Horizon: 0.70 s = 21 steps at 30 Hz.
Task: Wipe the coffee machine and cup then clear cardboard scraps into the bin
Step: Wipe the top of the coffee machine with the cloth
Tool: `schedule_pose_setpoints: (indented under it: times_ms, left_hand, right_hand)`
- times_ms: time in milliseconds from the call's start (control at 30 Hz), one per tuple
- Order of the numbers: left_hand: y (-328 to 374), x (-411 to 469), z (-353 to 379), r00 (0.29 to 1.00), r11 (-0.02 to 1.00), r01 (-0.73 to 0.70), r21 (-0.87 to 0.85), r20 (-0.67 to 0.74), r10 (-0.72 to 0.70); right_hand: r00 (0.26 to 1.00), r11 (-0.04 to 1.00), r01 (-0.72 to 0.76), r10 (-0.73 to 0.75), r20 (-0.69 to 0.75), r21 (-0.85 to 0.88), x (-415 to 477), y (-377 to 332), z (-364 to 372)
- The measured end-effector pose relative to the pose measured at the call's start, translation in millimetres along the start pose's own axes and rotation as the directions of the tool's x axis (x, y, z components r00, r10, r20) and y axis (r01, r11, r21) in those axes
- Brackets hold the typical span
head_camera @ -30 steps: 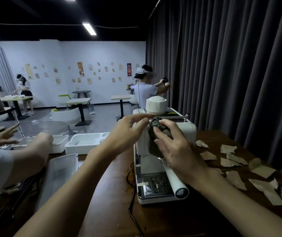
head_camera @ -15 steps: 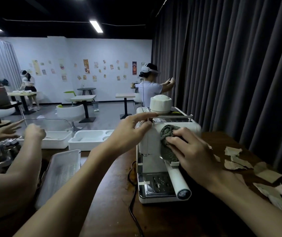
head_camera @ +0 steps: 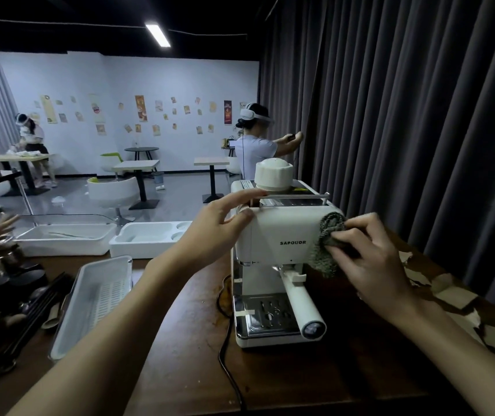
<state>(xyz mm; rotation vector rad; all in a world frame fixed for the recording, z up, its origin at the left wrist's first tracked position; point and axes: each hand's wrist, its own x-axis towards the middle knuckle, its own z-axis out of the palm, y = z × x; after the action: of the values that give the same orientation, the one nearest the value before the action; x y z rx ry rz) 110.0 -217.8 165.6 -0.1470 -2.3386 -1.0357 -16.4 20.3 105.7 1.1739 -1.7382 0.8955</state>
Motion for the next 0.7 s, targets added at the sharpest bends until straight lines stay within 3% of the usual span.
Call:
schedule_pose_setpoints:
  times_ms: [133,367,533,600,700]
  left_hand:
    - [-3.0,-0.2,0.2,1.000,1.000,0.001,-0.005,0.003,-0.001]
    - [-5.0,-1.3,3.2,1.000,0.996,0.017,-0.085,-0.011,-0.018]
    - [-6.1,-1.4,2.5,1.000,0.999,0.005,-0.043,-0.005,-0.005]
    - [-5.3,0.7,3.5,1.000,0.999,0.000,0.039,-0.017,0.000]
    - [-3.1,2.1,9.9,0.999,0.985,-0.028,0.172,-0.017,0.031]
  right_hand:
    - [0.999,0.999,0.035,-0.035,0.018,-0.004,7.4,-12.3,6.7]
    - [0.952,0.979,0.164,-0.189,0.240,0.124,38.7,-73.1,38.4]
    - [0.924,0.975,0.193,-0.219,0.313,0.114,38.2,-69.1,35.4]
    - [0.950,0.987,0.143,-0.158,0.270,0.077,32.8,-55.9,27.4]
    - [0.998,1.000,-0.009,0.007,0.069,0.027,21.6,-32.8,12.7]
